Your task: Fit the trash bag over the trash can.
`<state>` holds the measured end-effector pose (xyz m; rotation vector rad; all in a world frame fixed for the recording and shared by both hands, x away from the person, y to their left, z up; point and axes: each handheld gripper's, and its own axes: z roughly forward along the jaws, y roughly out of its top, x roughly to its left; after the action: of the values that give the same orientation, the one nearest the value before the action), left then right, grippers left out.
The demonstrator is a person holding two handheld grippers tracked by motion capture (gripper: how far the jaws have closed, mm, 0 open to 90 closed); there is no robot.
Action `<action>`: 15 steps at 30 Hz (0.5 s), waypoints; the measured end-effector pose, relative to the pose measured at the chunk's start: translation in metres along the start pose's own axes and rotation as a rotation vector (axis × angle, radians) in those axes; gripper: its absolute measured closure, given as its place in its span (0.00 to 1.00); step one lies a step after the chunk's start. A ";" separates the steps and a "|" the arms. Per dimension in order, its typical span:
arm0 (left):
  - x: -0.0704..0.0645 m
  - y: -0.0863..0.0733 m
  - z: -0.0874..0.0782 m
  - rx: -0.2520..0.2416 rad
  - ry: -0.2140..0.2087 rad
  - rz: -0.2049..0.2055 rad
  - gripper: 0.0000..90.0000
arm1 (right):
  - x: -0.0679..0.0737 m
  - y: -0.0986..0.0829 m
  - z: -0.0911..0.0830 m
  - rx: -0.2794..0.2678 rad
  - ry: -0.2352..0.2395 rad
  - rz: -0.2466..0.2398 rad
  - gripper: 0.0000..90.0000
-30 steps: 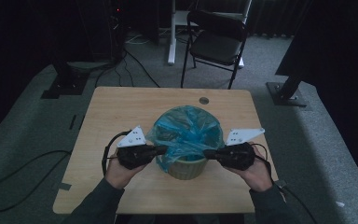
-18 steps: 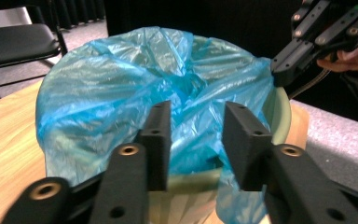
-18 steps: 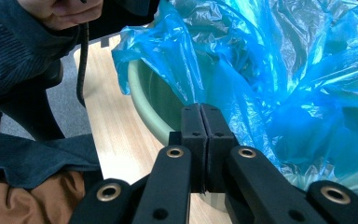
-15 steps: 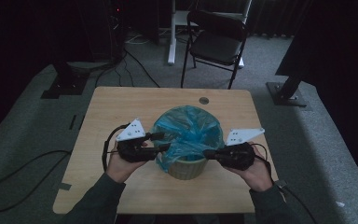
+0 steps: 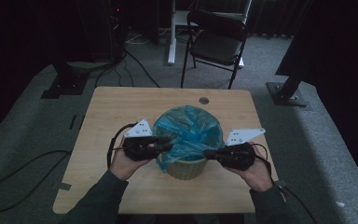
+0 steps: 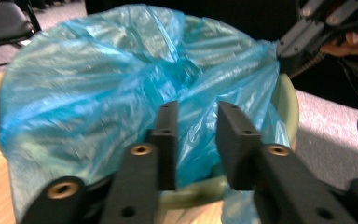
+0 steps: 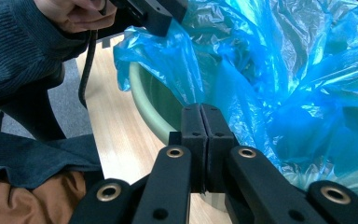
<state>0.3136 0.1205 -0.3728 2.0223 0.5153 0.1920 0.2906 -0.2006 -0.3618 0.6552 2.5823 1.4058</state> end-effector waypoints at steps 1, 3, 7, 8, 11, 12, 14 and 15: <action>-0.001 -0.001 0.000 0.003 0.001 0.005 0.89 | 0.000 0.000 0.000 -0.001 0.000 -0.001 1.00; -0.002 -0.002 -0.001 -0.002 0.000 0.010 0.95 | 0.001 0.000 -0.001 -0.001 0.000 -0.002 1.00; -0.005 -0.005 -0.004 -0.005 0.001 0.008 1.00 | 0.003 -0.001 -0.002 -0.003 0.002 -0.001 1.00; -0.005 -0.006 -0.005 -0.006 0.001 0.007 1.00 | 0.003 -0.001 -0.002 -0.004 0.004 0.000 1.00; -0.007 -0.011 -0.008 -0.019 -0.005 -0.002 1.00 | 0.004 -0.003 -0.003 -0.005 0.007 0.001 1.00; -0.008 -0.011 -0.009 -0.025 -0.005 -0.005 1.00 | 0.004 -0.003 -0.003 -0.006 0.009 0.001 1.00; -0.009 -0.012 -0.010 -0.031 -0.004 -0.005 1.00 | 0.004 -0.003 -0.003 -0.007 0.010 0.000 1.00; -0.010 -0.012 -0.011 -0.031 -0.005 -0.002 1.00 | 0.005 -0.004 -0.003 -0.002 0.008 -0.003 1.00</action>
<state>0.2980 0.1299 -0.3773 1.9911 0.5086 0.1930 0.2837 -0.2025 -0.3625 0.6470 2.5865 1.4126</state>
